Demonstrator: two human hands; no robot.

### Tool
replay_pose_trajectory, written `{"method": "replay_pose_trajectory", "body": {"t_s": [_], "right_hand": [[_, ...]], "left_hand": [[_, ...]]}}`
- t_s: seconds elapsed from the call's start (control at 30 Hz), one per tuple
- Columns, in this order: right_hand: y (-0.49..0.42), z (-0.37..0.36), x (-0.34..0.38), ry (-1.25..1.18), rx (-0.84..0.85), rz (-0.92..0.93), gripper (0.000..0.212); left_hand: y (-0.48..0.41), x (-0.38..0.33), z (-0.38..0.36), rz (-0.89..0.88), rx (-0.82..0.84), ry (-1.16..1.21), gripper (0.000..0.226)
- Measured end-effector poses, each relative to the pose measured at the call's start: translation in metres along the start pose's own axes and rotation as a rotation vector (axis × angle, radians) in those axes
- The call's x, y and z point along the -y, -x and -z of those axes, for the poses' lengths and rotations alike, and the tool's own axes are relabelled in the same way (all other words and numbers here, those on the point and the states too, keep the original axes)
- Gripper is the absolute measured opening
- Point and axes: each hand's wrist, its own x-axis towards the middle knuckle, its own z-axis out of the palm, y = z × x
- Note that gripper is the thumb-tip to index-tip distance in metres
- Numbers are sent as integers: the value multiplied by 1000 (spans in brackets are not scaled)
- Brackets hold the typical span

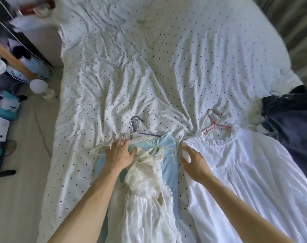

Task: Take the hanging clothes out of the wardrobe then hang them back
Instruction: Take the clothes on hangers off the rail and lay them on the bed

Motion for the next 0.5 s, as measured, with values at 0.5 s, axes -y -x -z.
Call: {"method": "replay_pose_trajectory", "body": {"t_s": [0.5], "right_hand": [[424, 302, -268, 58, -944, -114, 26]], "left_hand": [[295, -492, 94, -924, -159, -120, 51]]}}
